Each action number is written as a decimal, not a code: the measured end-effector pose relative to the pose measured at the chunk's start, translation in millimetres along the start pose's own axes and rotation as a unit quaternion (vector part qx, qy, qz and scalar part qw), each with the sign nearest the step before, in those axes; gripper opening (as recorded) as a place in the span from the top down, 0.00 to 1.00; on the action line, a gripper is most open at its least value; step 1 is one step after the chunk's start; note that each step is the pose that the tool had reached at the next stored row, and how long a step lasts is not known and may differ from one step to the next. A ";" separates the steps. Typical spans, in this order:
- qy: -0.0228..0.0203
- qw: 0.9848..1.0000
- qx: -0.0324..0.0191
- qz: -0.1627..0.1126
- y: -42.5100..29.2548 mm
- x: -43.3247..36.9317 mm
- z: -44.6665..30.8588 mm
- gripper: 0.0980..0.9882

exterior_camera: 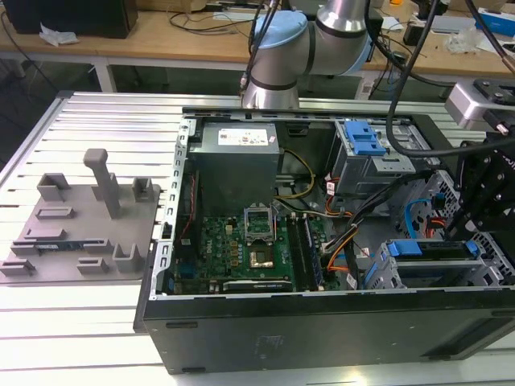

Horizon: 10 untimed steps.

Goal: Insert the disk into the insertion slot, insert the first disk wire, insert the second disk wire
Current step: 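Insert the first disk wire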

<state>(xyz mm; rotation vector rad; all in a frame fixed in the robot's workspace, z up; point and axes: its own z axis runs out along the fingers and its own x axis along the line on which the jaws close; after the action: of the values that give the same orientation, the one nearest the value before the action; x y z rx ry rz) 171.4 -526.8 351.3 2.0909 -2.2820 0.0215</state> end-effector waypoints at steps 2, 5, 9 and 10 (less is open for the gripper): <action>0.000 1.000 0.000 0.000 0.0 0.0 0.1 0.93; 0.000 1.000 0.001 0.000 0.1 0.0 0.3 0.93; -0.010 1.000 0.015 0.003 0.0 0.0 0.3 0.93; -0.010 1.000 0.015 0.005 0.2 0.1 0.4 0.93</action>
<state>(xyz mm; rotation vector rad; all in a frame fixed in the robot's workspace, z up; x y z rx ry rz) 171.2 -526.9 350.9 2.1033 -2.3180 0.0373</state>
